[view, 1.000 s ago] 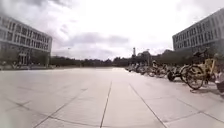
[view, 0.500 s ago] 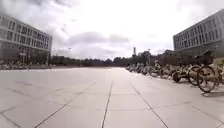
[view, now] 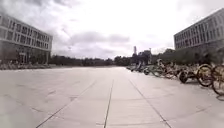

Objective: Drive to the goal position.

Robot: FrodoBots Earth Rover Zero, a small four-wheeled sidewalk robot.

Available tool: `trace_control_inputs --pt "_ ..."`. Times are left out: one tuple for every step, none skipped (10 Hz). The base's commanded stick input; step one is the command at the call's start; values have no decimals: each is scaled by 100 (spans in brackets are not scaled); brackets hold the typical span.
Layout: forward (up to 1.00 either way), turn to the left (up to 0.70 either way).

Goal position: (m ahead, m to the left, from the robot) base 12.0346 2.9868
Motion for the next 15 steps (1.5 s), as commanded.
trace_control_inputs --pt "70 0" --pt "70 0" --pt "70 0" --pt "70 0" --pt "70 0" --pt "70 0" --pt "70 0" --pt "70 0" --pt "70 0" --pt "70 0" --pt "70 0" --pt "70 0" --pt "70 0" --pt "70 0" --pt "70 0"
